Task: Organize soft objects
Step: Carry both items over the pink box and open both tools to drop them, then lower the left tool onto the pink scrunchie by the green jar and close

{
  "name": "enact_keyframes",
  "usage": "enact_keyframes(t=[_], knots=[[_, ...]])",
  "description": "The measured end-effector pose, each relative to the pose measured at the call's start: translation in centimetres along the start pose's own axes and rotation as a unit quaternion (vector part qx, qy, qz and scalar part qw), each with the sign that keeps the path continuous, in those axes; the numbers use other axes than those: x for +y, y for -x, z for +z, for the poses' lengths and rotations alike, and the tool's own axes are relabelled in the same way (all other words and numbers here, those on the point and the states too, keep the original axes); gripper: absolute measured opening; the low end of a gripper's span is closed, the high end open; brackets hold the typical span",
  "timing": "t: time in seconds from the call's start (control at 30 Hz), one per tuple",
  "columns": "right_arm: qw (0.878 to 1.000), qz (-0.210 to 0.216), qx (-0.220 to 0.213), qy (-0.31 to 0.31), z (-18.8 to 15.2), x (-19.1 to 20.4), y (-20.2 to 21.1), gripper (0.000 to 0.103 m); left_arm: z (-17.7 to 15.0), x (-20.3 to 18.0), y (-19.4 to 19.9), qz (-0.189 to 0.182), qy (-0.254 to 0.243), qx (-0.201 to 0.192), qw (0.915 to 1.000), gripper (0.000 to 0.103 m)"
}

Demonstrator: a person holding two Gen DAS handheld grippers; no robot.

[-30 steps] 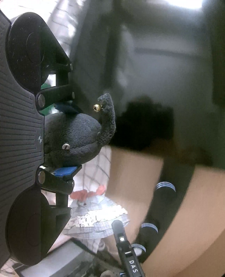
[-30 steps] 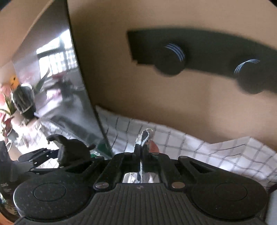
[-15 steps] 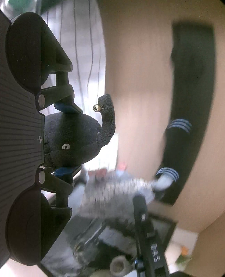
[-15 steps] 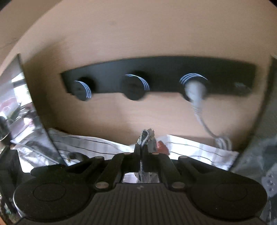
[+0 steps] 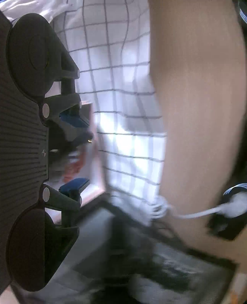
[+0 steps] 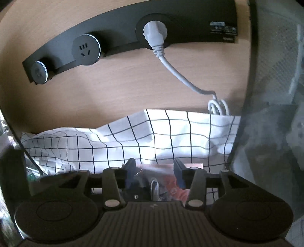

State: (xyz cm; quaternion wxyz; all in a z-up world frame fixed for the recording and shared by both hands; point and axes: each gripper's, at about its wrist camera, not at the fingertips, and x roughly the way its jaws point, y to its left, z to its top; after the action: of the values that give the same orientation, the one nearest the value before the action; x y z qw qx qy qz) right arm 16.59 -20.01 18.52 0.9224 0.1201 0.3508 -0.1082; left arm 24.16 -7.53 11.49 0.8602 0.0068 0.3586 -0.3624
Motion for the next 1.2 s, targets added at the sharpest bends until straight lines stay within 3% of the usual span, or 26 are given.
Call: enact_keyframes(t=[0.17, 0.33, 0.5, 0.57, 0.67, 0.77, 0.87, 0.93, 1.07, 1.2], knots=[[0.999, 0.008, -0.023, 0.029, -4.1, 0.2, 1.6, 0.067, -0.3, 1.4, 5.1, 0.002, 0.031, -0.056, 0.9979, 0.064], [0.996, 0.026, -0.019, 0.083, -8.6, 2.8, 2.6, 0.071, -3.2, 2.6, 10.4, 0.025, 0.039, -0.102, 0.9937, 0.064], [0.990, 0.058, -0.003, 0.130, -12.0, 7.0, 2.3, 0.075, -8.9, 6.0, 15.0, 0.085, 0.057, -0.130, 0.9863, 0.064], [0.986, 0.069, 0.000, 0.152, -13.2, 9.0, 1.9, 0.079, -11.6, 7.5, 16.3, 0.112, 0.069, -0.125, 0.9834, 0.064], [0.978, 0.068, -0.005, 0.196, -15.3, 12.1, 1.2, 0.084, -15.5, 10.2, 17.4, 0.148, 0.096, -0.087, 0.9804, 0.064], [0.967, 0.065, -0.003, 0.246, -17.1, 15.3, 0.2, 0.085, -18.4, 13.9, 18.2, 0.183, 0.157, -0.064, 0.9684, 0.064], [0.959, 0.080, 0.012, 0.270, -18.1, 17.8, -0.8, 0.085, -19.2, 16.9, 19.7, 0.211, 0.185, -0.078, 0.9565, 0.063], [0.958, 0.086, 0.020, 0.274, -18.3, 19.2, -1.7, 0.085, -19.1, 18.2, 19.9, 0.216, 0.189, -0.077, 0.9549, 0.064], [0.956, 0.086, 0.025, 0.280, -18.8, 21.1, -2.6, 0.085, -18.7, 20.8, 19.1, 0.175, 0.251, -0.068, 0.9496, 0.063], [0.952, 0.081, 0.034, 0.293, -19.8, 21.9, -3.2, 0.085, -17.4, 20.1, 16.8, 0.176, 0.213, -0.064, 0.9590, 0.064]])
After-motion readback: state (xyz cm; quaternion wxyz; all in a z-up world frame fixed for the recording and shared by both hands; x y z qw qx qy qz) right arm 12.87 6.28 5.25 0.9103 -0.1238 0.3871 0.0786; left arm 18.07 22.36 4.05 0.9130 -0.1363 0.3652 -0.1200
